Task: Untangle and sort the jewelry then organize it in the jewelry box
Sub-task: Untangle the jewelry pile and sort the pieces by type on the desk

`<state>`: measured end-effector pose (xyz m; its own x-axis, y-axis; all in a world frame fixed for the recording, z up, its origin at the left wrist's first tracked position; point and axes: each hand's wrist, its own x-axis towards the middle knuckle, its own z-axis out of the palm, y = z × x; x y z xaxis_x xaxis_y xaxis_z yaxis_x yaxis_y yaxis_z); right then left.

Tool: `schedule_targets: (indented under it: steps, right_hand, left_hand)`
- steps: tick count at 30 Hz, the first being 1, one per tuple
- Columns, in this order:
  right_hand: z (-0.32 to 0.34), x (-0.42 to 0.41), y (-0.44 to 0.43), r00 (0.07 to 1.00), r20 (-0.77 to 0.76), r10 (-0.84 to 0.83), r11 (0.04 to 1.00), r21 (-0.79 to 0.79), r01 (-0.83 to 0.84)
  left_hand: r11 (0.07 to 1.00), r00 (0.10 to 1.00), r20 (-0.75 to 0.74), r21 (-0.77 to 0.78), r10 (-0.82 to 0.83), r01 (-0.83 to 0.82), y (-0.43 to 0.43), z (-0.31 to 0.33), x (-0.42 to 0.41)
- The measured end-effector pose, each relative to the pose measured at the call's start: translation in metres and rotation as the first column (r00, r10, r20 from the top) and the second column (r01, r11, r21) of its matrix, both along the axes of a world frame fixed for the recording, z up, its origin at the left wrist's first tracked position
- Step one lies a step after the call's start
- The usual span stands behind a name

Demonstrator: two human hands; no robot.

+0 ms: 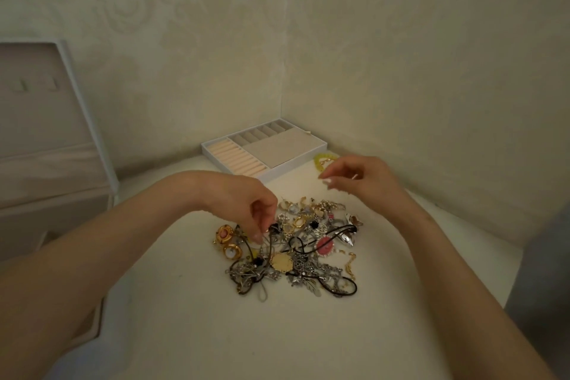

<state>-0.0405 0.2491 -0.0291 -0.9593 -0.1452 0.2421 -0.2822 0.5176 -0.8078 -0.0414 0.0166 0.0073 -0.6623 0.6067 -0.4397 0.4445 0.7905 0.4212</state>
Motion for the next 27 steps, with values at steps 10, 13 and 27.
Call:
schedule_targets:
  steps: [10,13,27]
  right_hand:
    - [-0.007,0.009,-0.027,0.932,0.094,0.35,0.921,0.144,-0.361]
    - [-0.007,0.009,-0.027,0.923,0.104,0.371,0.911,0.152,-0.383]
    - [-0.01,0.008,-0.03,0.945,0.084,0.317,0.899,0.289,-0.328]
  left_hand:
    - [0.881,0.997,-0.031,-0.466,0.074,-0.08,-0.003,-0.001,0.001]
    - [0.859,0.997,-0.039,-0.505,0.07,-0.081,-0.003,-0.001,0.001]
    - [0.907,0.986,-0.145,-0.398,0.086,-0.138,-0.009,-0.003,-0.008]
